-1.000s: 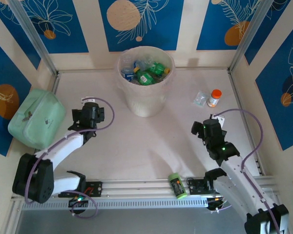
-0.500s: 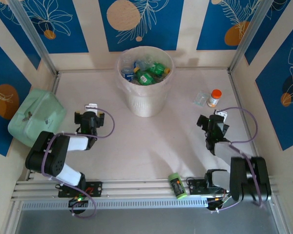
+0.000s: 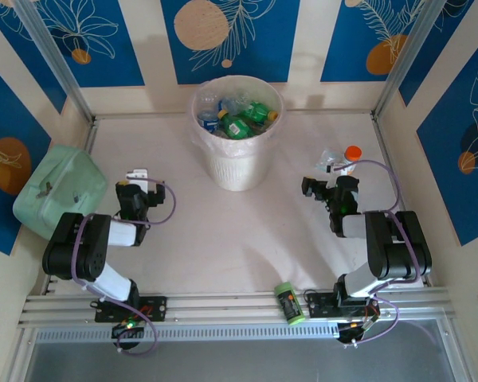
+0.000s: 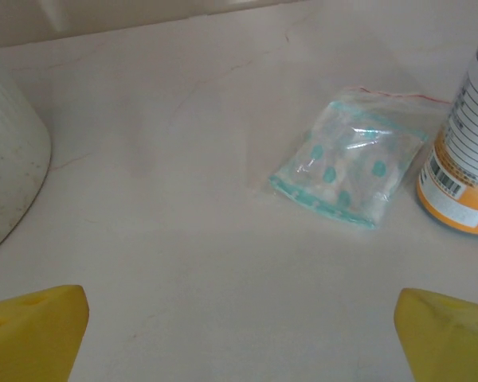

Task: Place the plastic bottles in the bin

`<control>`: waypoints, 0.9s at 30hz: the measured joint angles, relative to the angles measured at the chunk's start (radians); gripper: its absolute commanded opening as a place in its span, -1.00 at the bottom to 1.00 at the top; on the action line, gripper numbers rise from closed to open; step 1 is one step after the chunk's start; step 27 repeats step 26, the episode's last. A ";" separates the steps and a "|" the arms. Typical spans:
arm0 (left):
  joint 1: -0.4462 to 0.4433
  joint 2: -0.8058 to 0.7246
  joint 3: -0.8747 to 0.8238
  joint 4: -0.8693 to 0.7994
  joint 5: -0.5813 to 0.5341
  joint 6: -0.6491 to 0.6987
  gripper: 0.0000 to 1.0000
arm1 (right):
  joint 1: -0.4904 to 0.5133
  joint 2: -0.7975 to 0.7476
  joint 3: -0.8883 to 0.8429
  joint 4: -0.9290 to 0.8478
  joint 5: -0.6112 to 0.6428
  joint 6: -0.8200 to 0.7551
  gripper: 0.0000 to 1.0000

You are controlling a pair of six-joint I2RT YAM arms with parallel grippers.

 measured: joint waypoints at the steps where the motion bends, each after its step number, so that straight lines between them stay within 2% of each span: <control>1: 0.000 0.000 0.000 0.005 0.000 0.000 1.00 | 0.000 0.000 0.000 0.005 -0.002 -0.002 0.98; 7: -0.002 0.000 -0.001 0.015 0.005 0.001 1.00 | 0.000 0.000 0.000 0.017 -0.006 -0.010 0.98; 14: -0.002 0.000 -0.001 0.013 0.070 0.012 1.00 | 0.000 0.000 0.000 0.024 -0.009 -0.010 0.98; 27: -0.002 0.000 -0.001 0.007 0.087 0.012 1.00 | -0.001 0.002 0.000 0.024 -0.024 -0.010 0.98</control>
